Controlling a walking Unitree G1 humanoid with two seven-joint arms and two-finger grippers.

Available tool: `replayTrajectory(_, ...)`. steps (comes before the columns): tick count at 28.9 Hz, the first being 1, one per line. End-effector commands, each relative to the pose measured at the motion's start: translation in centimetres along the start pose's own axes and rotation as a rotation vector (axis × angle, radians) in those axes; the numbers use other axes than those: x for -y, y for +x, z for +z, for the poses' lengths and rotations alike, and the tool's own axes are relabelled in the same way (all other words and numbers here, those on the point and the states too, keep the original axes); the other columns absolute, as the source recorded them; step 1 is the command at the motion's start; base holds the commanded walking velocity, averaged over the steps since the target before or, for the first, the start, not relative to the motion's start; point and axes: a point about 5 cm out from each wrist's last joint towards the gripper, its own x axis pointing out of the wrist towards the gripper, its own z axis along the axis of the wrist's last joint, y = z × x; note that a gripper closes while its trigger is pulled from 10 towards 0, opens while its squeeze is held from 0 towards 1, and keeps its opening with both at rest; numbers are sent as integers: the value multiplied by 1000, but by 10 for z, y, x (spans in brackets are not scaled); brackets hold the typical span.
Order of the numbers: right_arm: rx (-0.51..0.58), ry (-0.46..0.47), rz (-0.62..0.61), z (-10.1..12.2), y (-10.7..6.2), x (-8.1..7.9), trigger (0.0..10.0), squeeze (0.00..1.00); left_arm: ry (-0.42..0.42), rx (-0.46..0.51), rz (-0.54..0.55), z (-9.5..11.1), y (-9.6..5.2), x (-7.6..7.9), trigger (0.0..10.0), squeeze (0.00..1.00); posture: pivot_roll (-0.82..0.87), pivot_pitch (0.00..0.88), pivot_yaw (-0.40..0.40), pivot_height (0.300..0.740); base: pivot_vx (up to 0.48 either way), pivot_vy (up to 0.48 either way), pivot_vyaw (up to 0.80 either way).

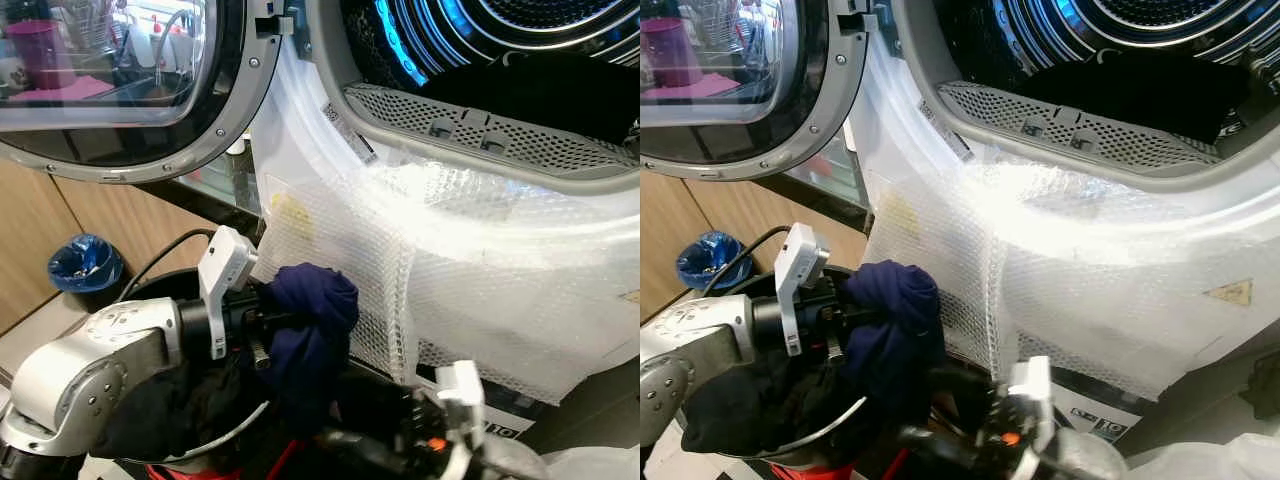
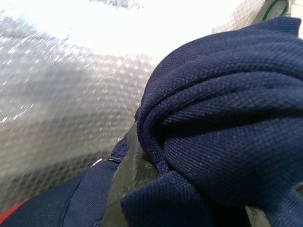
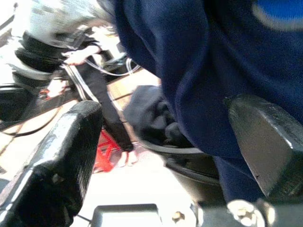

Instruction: Clothes washing

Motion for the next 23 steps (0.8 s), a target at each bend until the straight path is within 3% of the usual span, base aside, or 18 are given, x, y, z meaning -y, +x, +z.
replayTrajectory(1,-15,-11,-52,-5,4,5,10000,1000,29,10,16,3,3,-2,0,0,-19,82,-1,740,0,0,0)
replayTrajectory(3,2,-14,-83,-5,10,9,10000,1000,27,14,18,2,5,-3,0,0,-18,73,-2,740,0,0,0)
replayTrajectory(4,17,-24,-109,-5,15,11,10000,310,25,19,17,2,7,-3,0,0,-17,69,-2,740,0,0,0)
replayTrajectory(5,32,-35,-137,-4,21,14,10000,0,23,23,15,2,8,-4,0,0,-17,69,-2,740,0,0,0)
replayTrajectory(9,64,-14,-80,-3,36,8,10000,0,16,42,10,2,15,-4,0,0,-17,67,-2,740,0,0,0)
replayTrajectory(15,108,-11,-146,0,46,13,10000,0,14,50,9,1,19,-3,0,0,-16,70,-1,740,0,0,0)
replayTrajectory(17,148,5,-118,5,55,6,10000,0,12,64,13,1,22,-5,0,0,-17,78,-2,740,0,0,0)
replayTrajectory(23,59,-79,-143,-3,63,5,10000,0,2,85,4,4,31,-4,0,0,-23,86,0,740,0,0,0)
